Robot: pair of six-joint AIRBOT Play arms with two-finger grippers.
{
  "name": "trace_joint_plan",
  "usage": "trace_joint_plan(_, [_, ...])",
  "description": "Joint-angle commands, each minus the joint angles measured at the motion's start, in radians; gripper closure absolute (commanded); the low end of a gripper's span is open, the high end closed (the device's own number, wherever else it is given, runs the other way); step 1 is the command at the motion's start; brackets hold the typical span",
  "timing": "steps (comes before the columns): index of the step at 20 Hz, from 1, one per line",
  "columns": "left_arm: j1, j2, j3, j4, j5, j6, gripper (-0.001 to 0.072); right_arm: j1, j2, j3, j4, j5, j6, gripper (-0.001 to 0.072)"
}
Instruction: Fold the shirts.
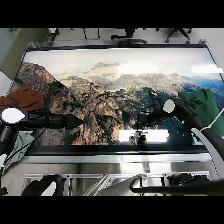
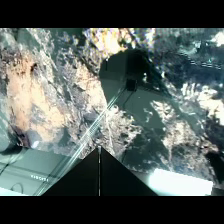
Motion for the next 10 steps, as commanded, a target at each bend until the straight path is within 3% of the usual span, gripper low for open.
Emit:
trace_joint_plan(1, [0.0, -0.001, 0.0, 0.002, -0.001, 0.001, 0.0692, 0.001, 0.001, 0.0, 0.0, 0.001, 0.0, 0.0692])
trace_joint_plan(6, [0.004, -0.002, 0.026, 0.049, -0.012, 0.001, 0.0693, 0.001, 0.001, 0.0, 0.0, 0.002, 0.0, 0.0691])
trace_joint_plan(10, [0.004, -0.002, 0.185, 0.388, 0.016, -0.078, 0.0693, 0.001, 0.001, 0.0, 0.0, 0.001, 0.0, 0.0691])
